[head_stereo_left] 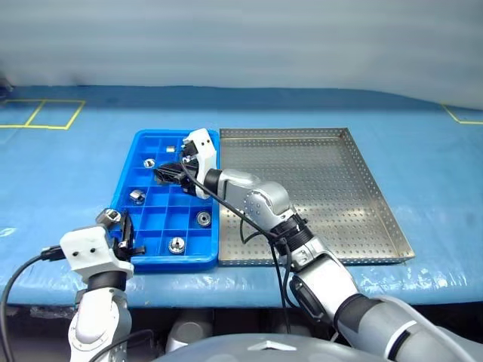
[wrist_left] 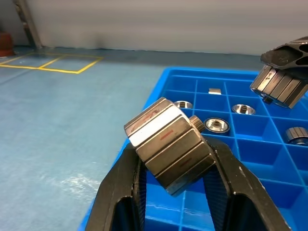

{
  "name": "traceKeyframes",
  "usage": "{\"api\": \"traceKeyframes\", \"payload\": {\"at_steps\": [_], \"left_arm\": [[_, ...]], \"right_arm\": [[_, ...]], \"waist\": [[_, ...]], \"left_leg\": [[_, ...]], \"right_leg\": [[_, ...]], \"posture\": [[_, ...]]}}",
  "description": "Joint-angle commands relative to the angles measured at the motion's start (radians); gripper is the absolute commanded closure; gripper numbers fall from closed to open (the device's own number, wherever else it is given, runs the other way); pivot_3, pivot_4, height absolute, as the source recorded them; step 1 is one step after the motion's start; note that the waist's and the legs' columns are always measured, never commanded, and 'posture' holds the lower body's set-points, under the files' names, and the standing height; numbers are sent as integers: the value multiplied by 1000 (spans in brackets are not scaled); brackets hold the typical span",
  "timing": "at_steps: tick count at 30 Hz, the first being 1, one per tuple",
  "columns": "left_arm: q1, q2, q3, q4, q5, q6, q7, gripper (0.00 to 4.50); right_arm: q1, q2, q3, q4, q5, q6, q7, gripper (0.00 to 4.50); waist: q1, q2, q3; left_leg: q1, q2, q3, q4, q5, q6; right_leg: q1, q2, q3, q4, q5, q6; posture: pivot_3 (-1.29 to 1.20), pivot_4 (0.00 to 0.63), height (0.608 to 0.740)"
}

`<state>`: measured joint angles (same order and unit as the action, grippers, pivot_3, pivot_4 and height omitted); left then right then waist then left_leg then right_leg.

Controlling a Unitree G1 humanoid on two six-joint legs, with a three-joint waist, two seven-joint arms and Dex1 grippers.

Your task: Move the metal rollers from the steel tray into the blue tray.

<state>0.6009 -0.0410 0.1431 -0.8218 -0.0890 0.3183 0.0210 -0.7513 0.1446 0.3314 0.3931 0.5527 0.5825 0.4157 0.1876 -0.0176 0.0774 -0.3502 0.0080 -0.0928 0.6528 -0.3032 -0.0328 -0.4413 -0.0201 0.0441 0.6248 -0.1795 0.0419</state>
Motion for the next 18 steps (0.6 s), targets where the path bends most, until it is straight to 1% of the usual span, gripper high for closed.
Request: {"api": "traceKeyframes", "payload": {"at_steps": [1, 6, 18], "left_arm": [[25, -11, 1, -59, 5, -36, 11, 3154], [33, -9, -5, -55, 4, -41, 18, 3154], [-12, 9, -12, -52, -3, -22, 20, 3154]], "right_arm": [[-107, 195, -11, 27, -14, -47, 16, 3675], [-107, 181, -19, 65, -33, -61, 14, 3675], [-120, 148, -49, 136, -85, -105, 9, 3675]], "waist": [[16, -1, -3], [46, -3, -10], [80, -1, -19]], "left_leg": [[1, 0, 0, 0, 0, -1], [5, 1, -1, 3, 1, 0], [6, 0, -1, 3, 1, -1]], "right_leg": [[1, 0, 0, 1, 0, 0], [5, 1, -1, 2, 0, -1], [8, 1, -1, 2, 1, -1]], "posture": [[543, 0, 740], [528, 0, 740], [508, 0, 740]]}}
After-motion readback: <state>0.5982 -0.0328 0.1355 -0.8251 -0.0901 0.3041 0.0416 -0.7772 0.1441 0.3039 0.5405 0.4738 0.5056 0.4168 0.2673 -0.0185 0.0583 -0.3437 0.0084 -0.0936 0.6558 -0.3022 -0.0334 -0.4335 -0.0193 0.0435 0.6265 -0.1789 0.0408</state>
